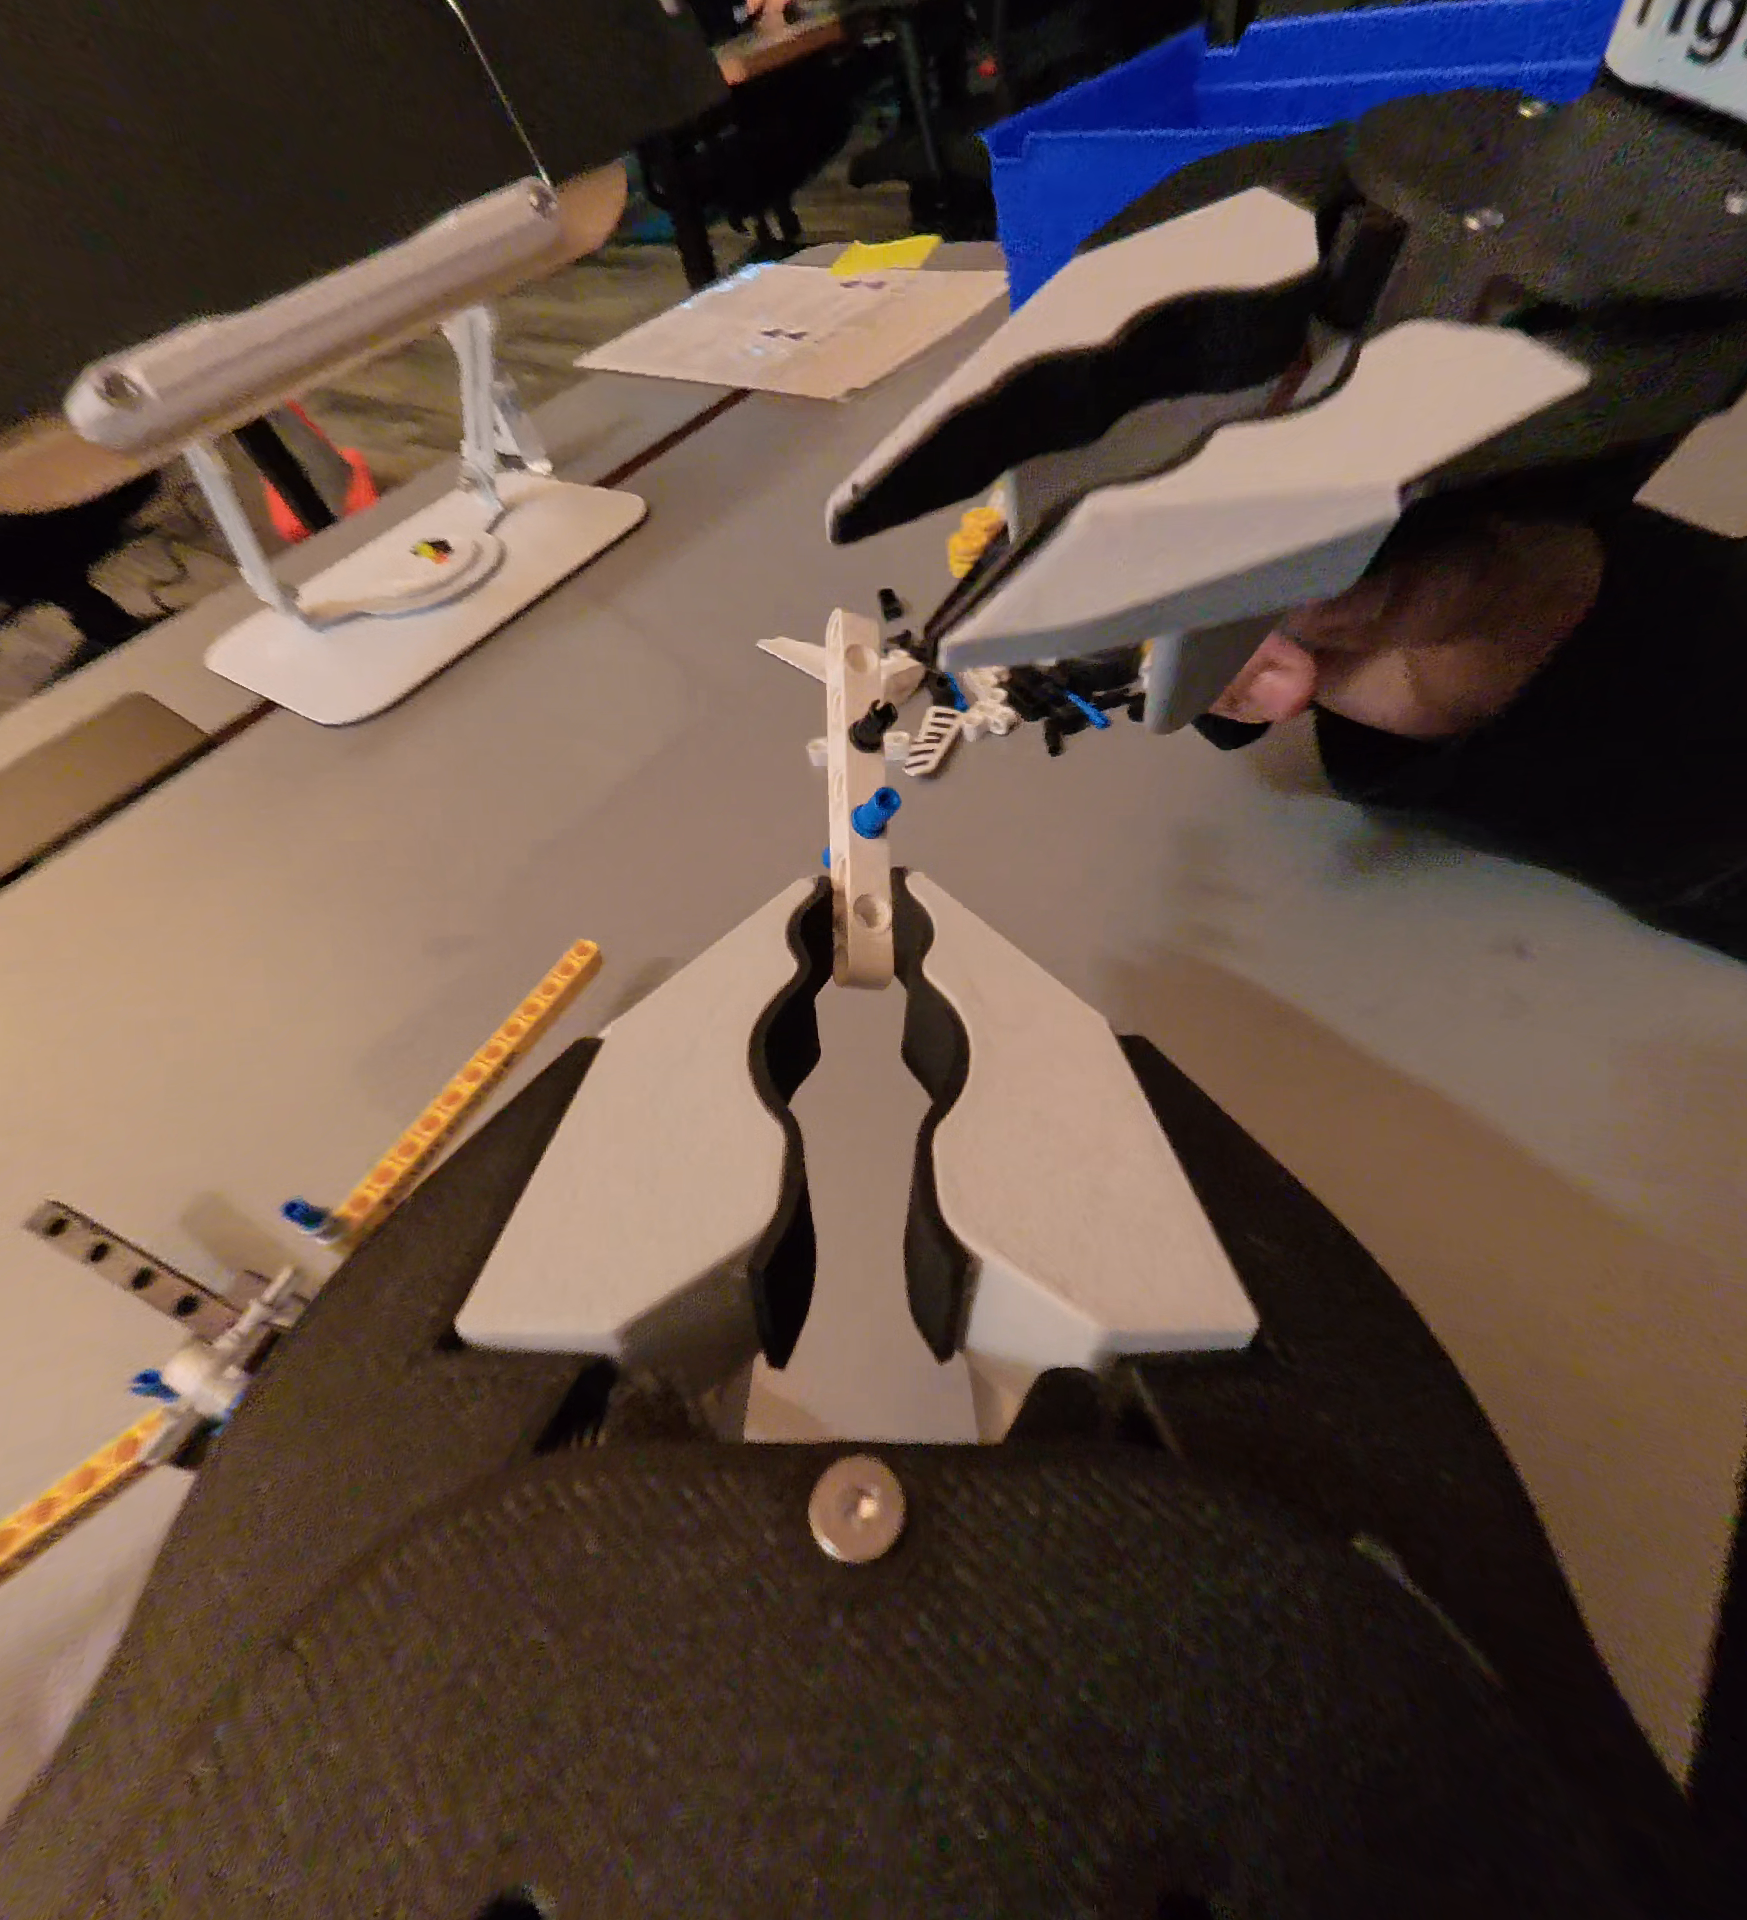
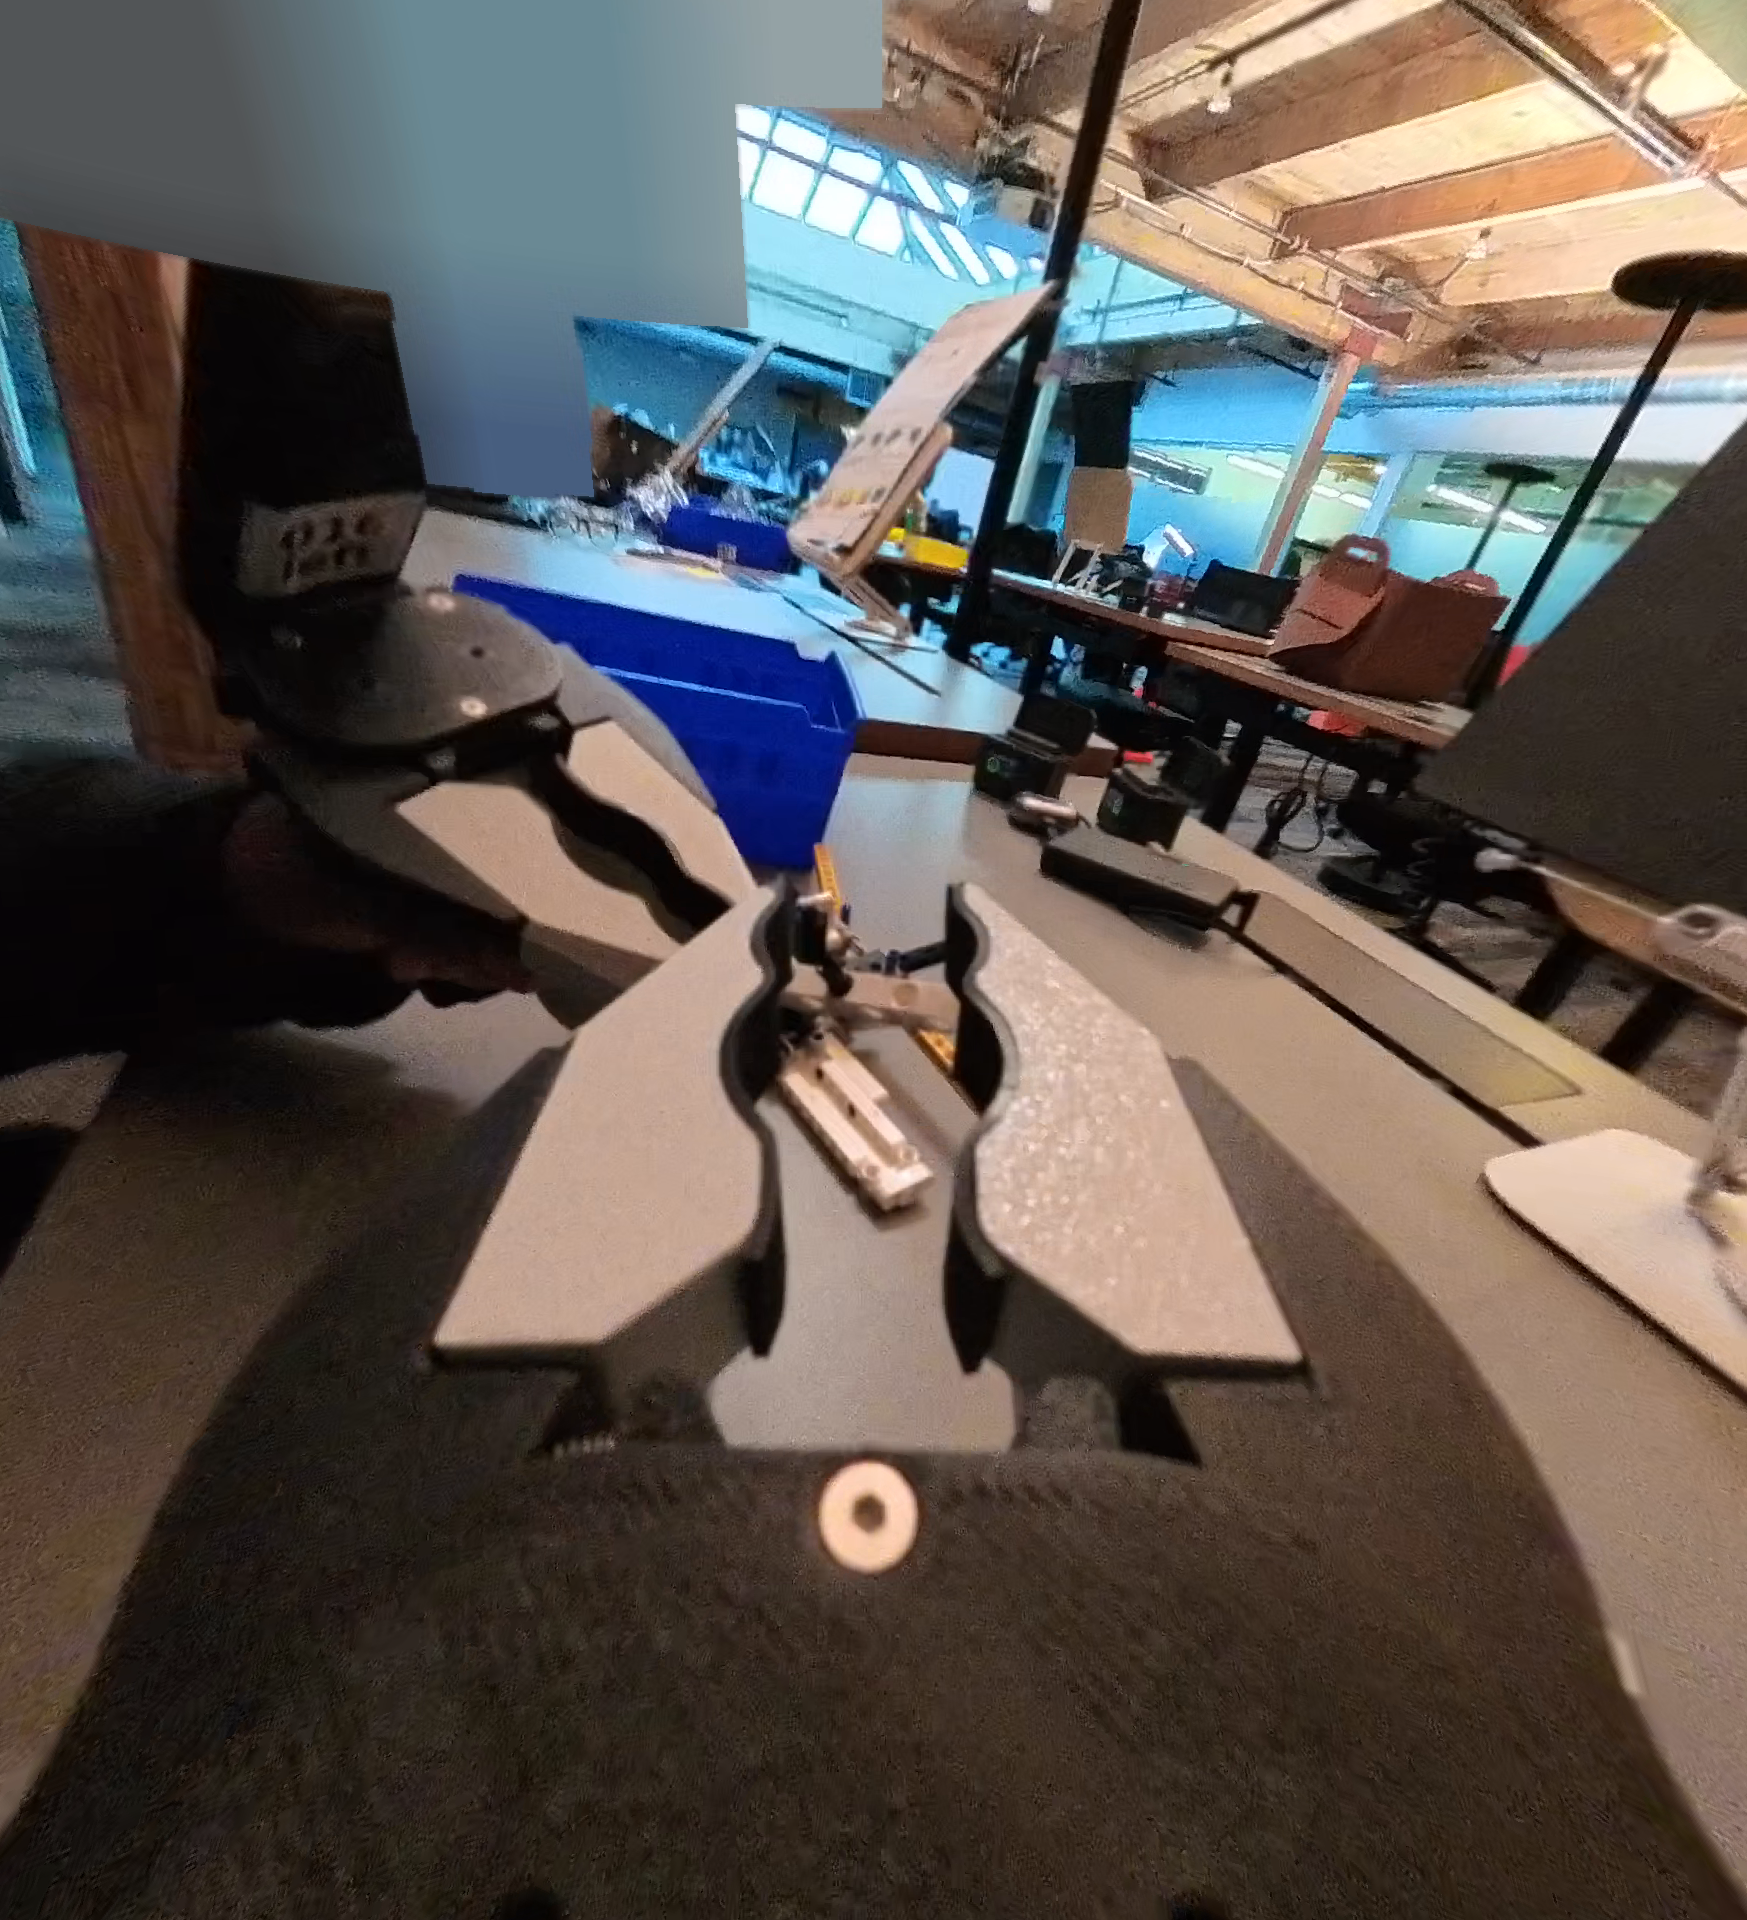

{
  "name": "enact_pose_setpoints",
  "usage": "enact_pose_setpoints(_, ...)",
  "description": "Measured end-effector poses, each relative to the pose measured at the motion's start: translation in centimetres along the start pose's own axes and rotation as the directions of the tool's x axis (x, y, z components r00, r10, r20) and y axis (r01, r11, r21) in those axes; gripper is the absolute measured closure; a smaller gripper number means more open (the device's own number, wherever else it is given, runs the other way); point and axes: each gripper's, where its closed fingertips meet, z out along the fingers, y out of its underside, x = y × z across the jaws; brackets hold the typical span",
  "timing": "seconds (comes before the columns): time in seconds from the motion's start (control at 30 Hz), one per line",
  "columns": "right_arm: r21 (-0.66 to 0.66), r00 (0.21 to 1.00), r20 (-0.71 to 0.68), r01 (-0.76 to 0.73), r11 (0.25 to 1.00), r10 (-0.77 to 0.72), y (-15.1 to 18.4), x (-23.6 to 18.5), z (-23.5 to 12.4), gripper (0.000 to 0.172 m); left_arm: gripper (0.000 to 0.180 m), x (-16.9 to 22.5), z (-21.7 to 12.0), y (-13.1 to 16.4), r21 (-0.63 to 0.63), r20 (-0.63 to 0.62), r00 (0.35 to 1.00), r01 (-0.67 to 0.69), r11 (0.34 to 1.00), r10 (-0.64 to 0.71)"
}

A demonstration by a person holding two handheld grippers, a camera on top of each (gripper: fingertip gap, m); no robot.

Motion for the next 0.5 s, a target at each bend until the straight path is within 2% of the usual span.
enact_pose_setpoints(0.1,-0.05,0.996,0.001,0.089,0.995,-0.089,0.8,-0.7,0.3,0.153,0.173,0.4,-0.2,0.1,-0.016,-0.068,0.995,0.067,0.998,-0.068)
enact_pose_setpoints(0.23,-0.1,0.996,0.034,0.09,0.991,-0.087,1.7,-1.2,0.7,0.157,0.174,1.2,-0.5,-0.2,-0.009,-0.146,0.982,0.12,0.993,-0.12)
enact_pose_setpoints(0.3,-0.123,0.995,0.052,0.09,0.988,-0.084,2.1,-1.6,0.9,0.169,0.174,1.0,-0.5,0.1,-0.021,-0.137,0.985,0.105,0.994,-0.107)
enact_pose_setpoints(0.4,-0.155,0.997,0.072,0.032,0.987,-0.021,2.7,-1.7,1.0,0.17,0.174,0.9,-0.3,0.3,-0.009,-0.113,0.991,0.066,0.998,-0.067)
enact_pose_setpoints(0.47,-0.169,0.994,0.094,-0.036,0.985,0.053,2.9,-1.8,1.1,0.17,0.151,0.9,-0.3,-0.7,0.071,-0.109,0.989,0.105,0.992,-0.097)
enact_pose_setpoints(0.5,-0.173,0.99,0.109,-0.073,0.982,0.093,3.0,-2.0,1.3,0.17,0.163,1.2,-0.1,-0.7,0.074,-0.122,0.986,0.125,0.989,-0.116)
